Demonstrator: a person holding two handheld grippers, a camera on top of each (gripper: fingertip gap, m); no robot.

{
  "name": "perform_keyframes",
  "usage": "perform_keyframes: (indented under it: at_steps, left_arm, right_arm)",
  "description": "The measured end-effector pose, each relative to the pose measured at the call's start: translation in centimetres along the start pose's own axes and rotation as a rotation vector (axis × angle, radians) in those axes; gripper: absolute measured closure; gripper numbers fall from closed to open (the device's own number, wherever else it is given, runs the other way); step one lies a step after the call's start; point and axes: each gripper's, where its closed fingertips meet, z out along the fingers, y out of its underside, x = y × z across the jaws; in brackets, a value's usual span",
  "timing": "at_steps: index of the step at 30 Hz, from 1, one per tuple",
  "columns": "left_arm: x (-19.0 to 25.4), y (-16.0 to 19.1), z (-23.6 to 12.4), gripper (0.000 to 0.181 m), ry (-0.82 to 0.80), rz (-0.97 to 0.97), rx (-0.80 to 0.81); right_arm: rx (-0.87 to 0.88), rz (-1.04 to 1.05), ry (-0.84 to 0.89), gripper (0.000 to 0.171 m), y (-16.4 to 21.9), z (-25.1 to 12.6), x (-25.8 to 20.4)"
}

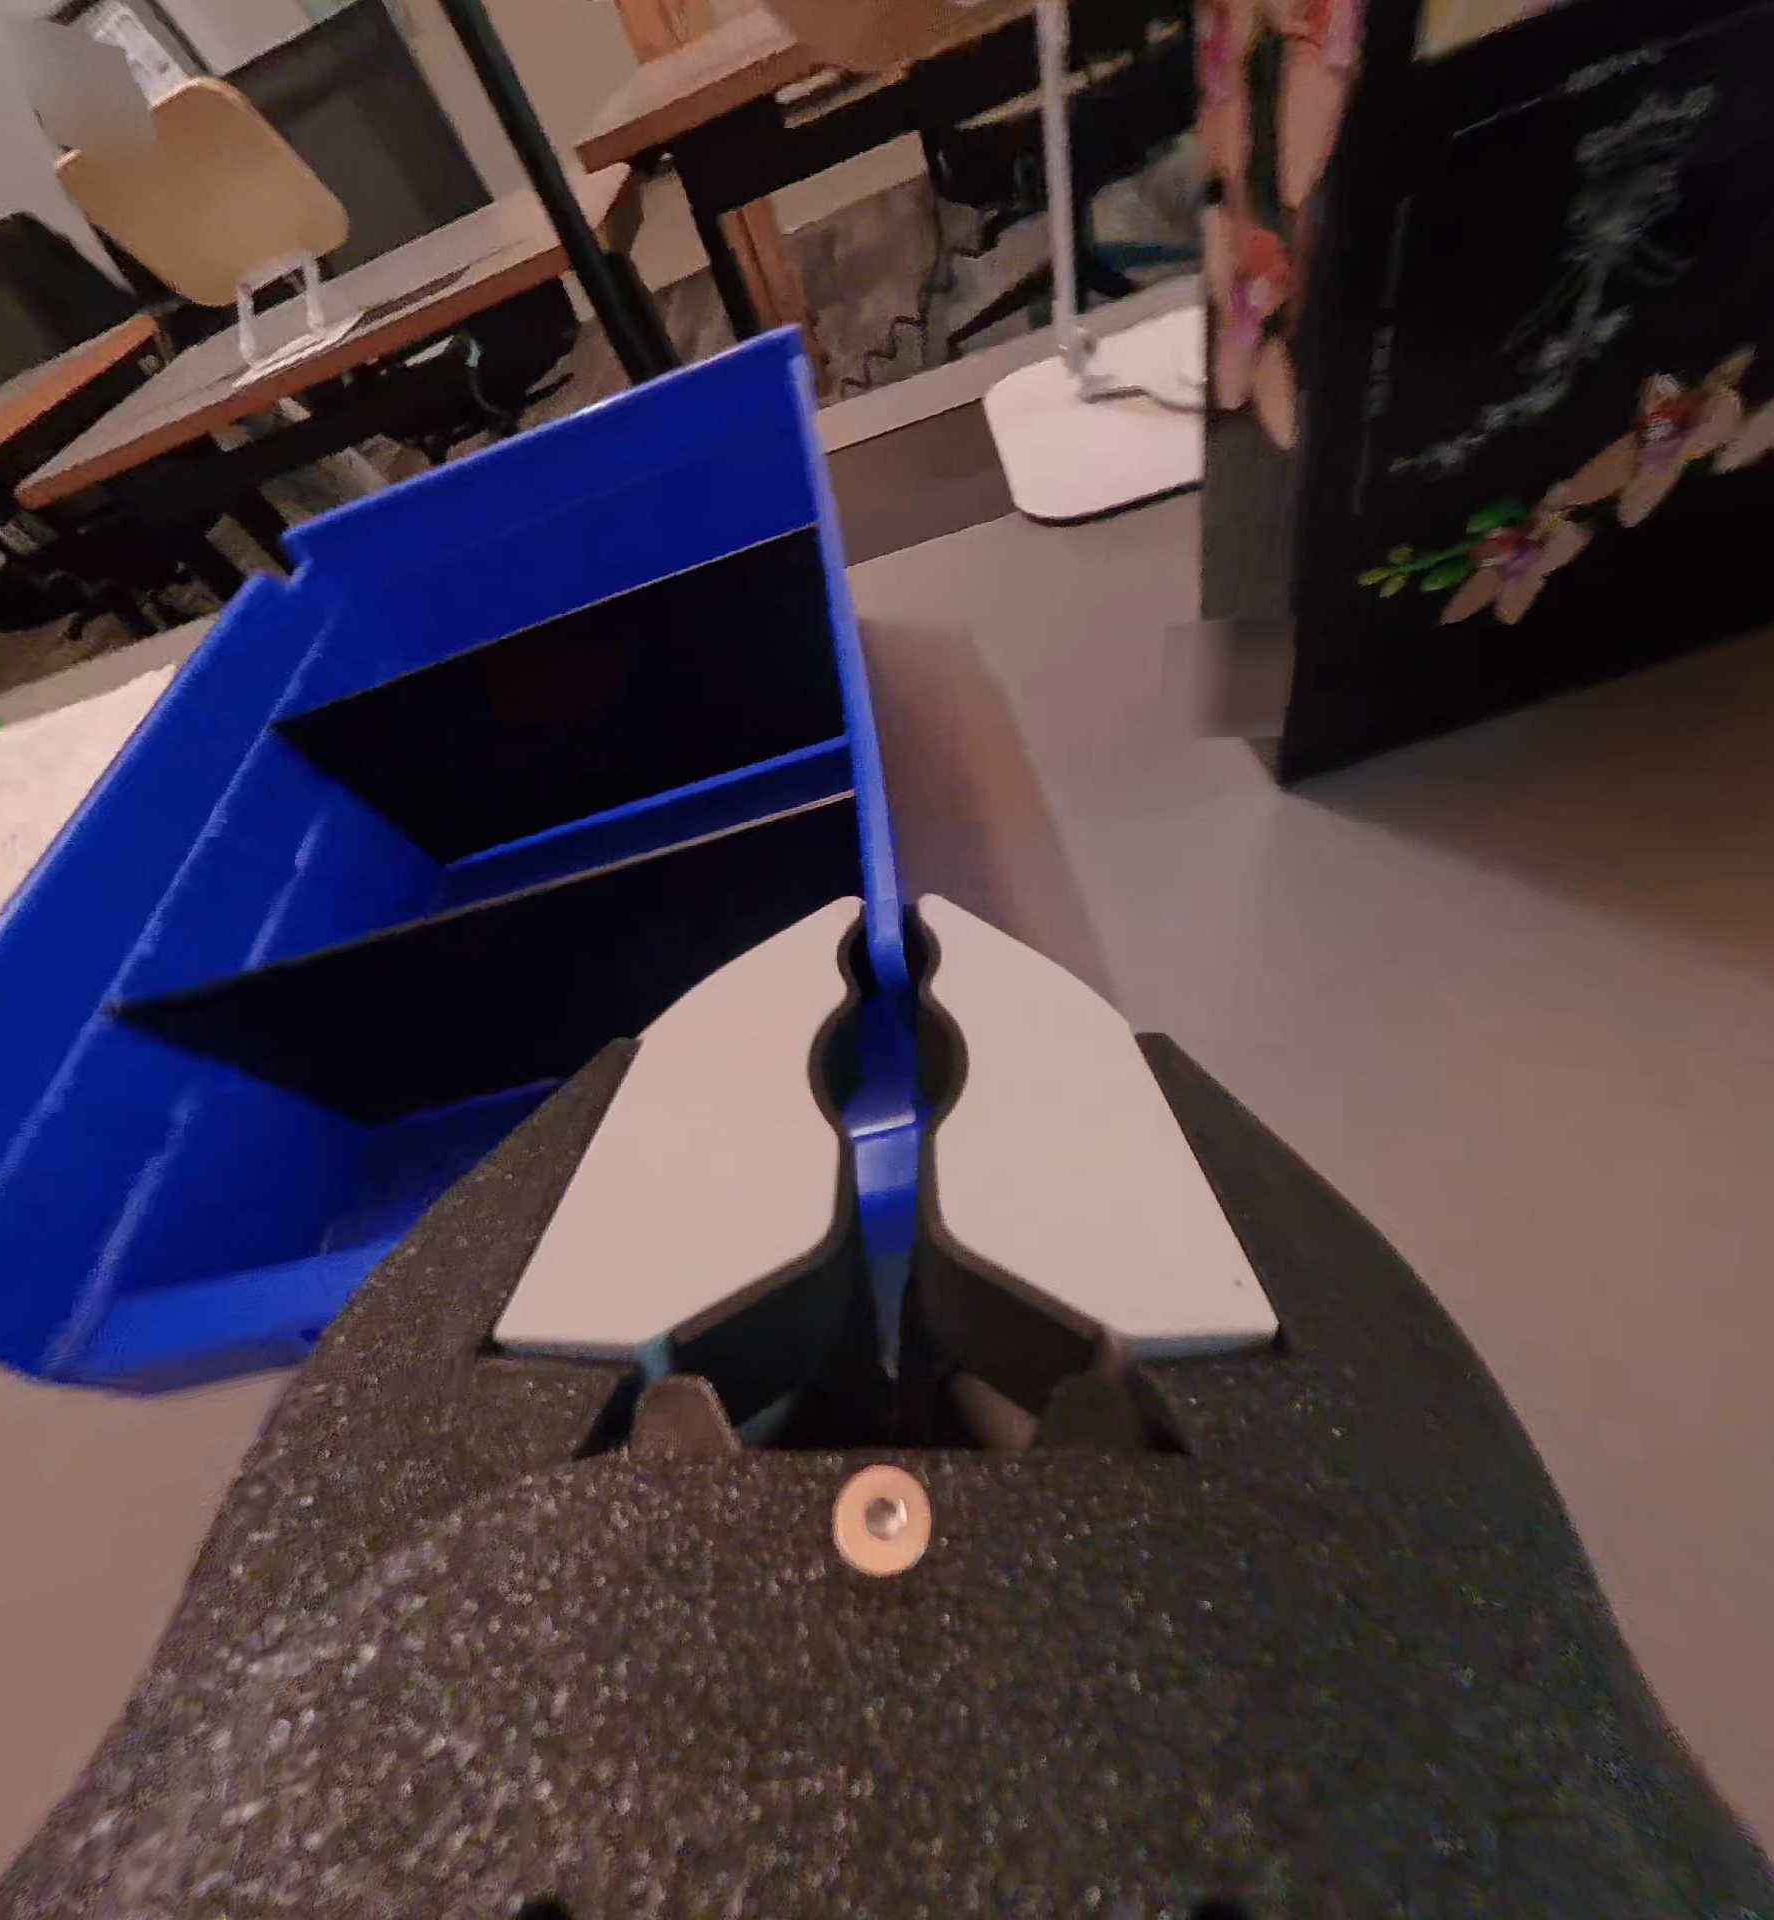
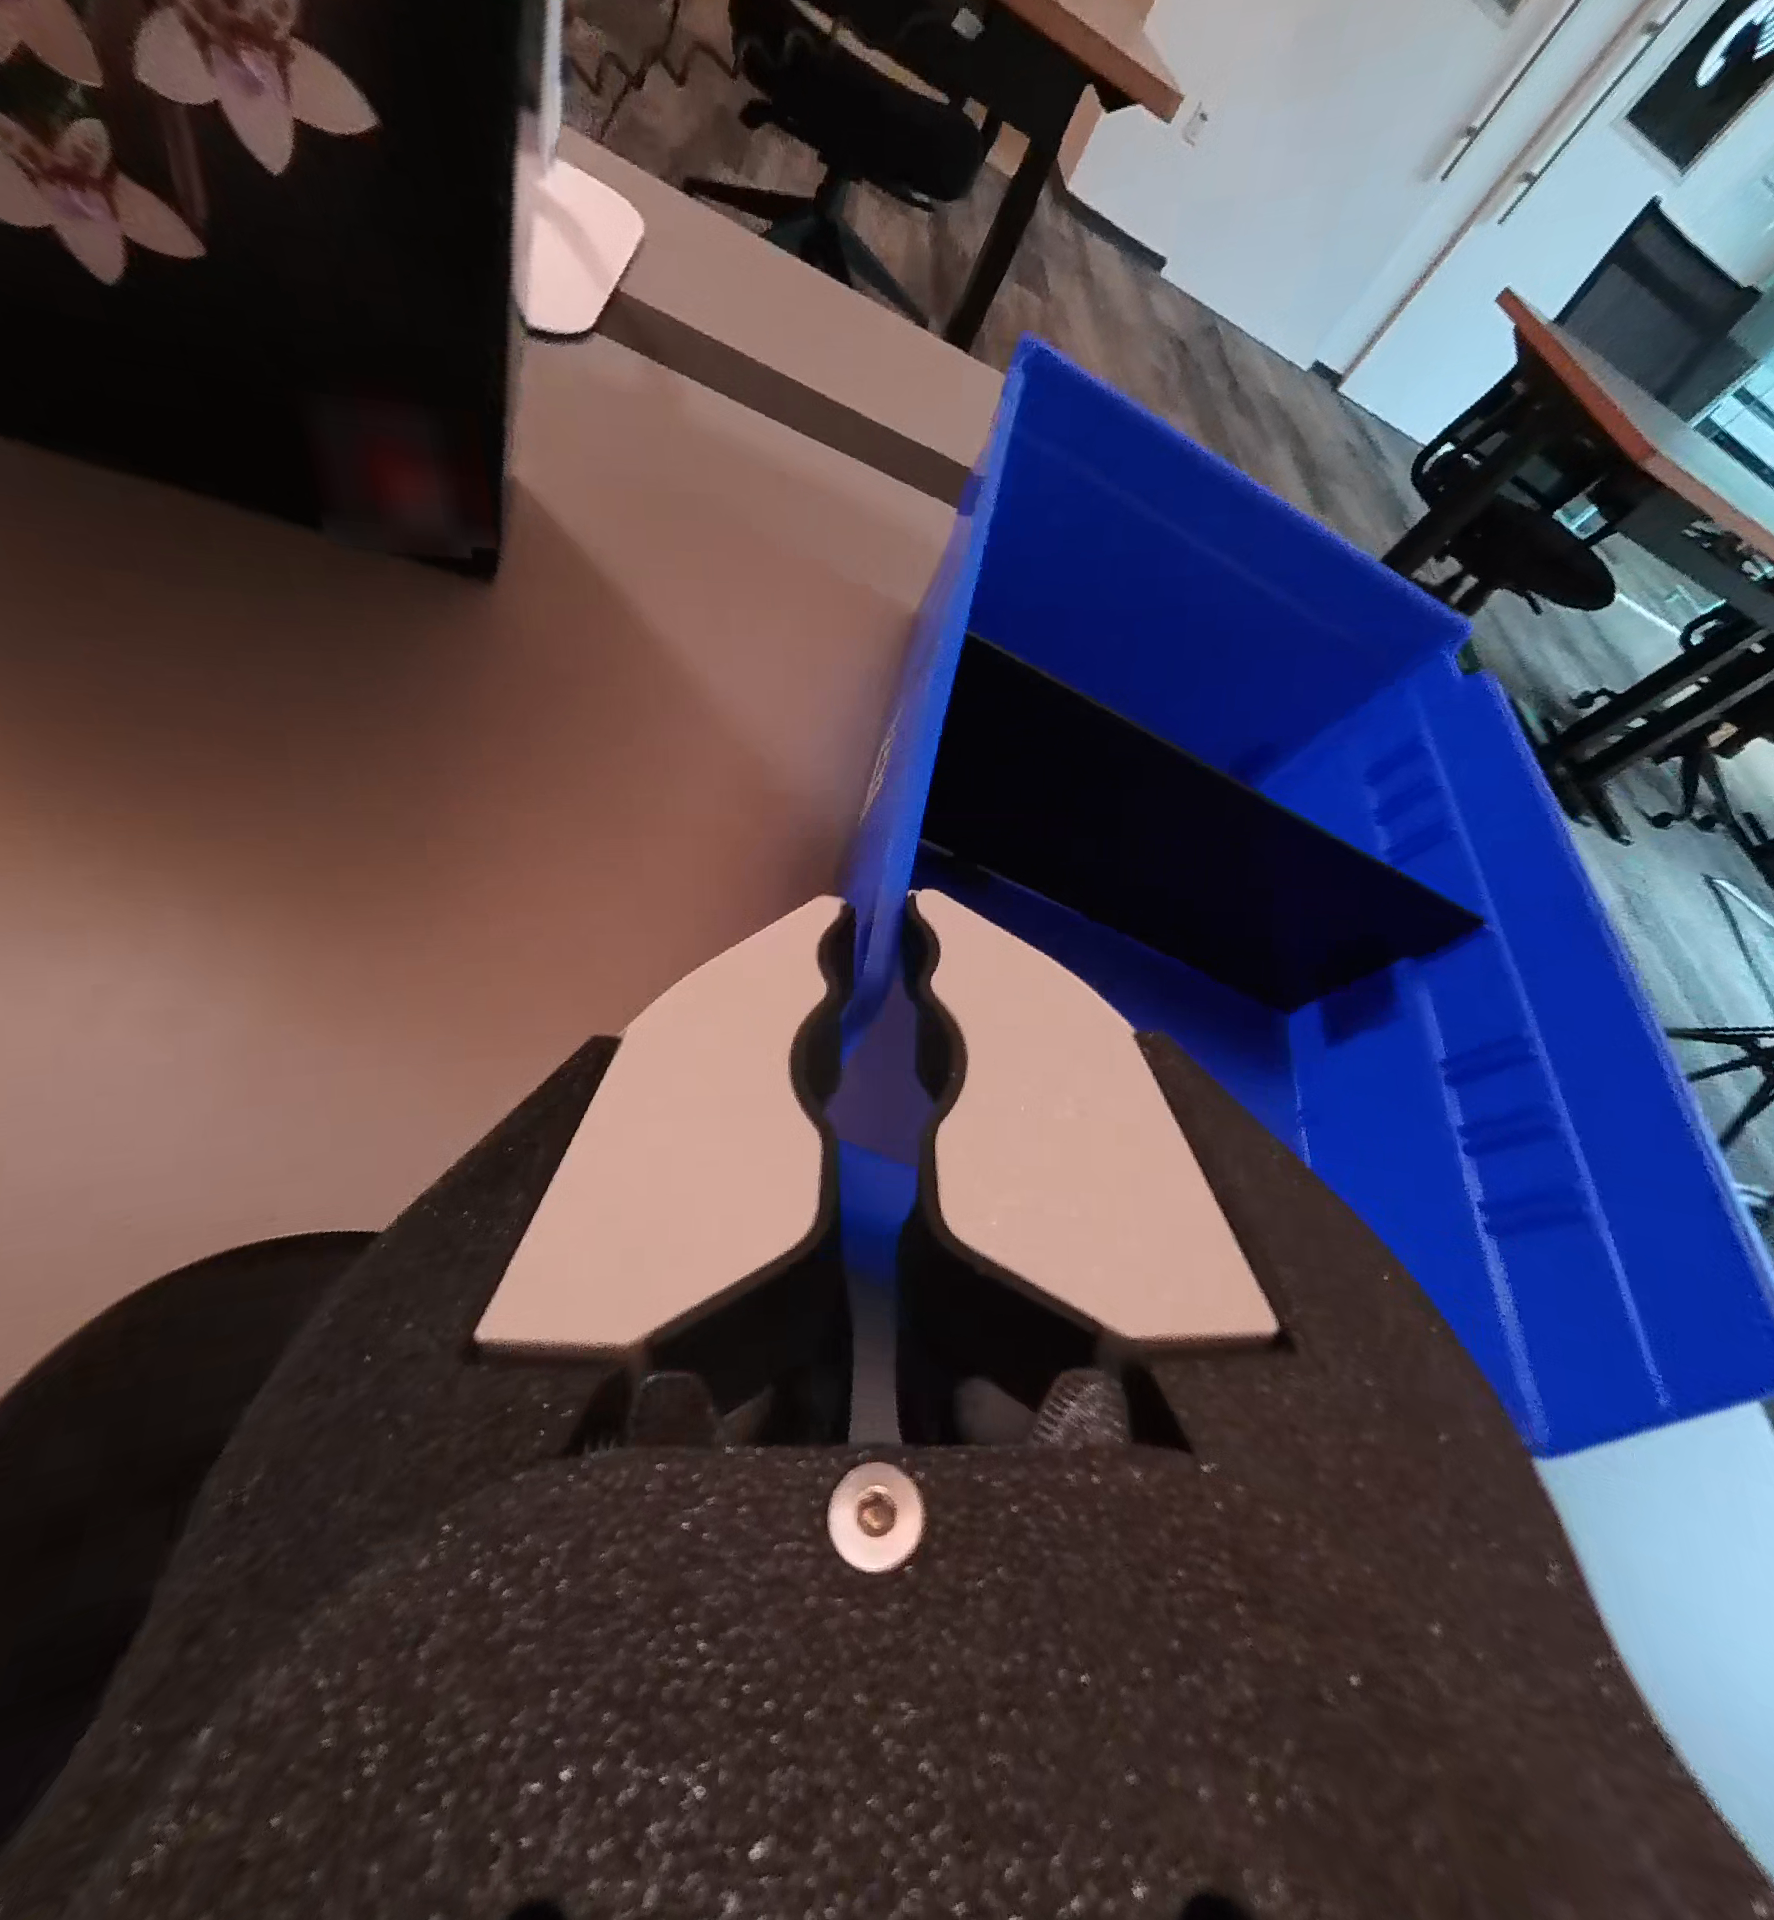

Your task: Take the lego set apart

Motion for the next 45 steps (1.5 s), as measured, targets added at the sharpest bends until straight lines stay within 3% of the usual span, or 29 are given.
perform_keyframes:
  at_steps: [11,16,22,28,45]
  left_arm:
    - [-3.6,3.2,-6.2,0.176,-0.076,-0.118,0.017]
    - [-6.9,5.1,-9.0,0.174,-0.194,-0.187,0.056]
    - [-7.8,4.7,-7.4,0.178,-0.159,-0.131,0.046]
    - [-9.0,5.3,-7.7,0.179,-0.02,-0.143,0.086]
    - [-7.9,4.1,-5.6,0.179,0.0,-0.164,0.098]
  right_arm:
    - [0.03,0.086,-0.047,0.166,0.8,0.7,1.7]
    - [0.037,0.091,-0.061,0.166,0.9,0.5,1.7]
    - [0.042,0.136,-0.068,0.167,1.0,0.3,1.7]
    - [0.047,0.184,-0.05,0.168,1.1,-0.1,1.5]
    - [0.049,0.209,-0.015,0.168,1.1,-0.4,1.7]
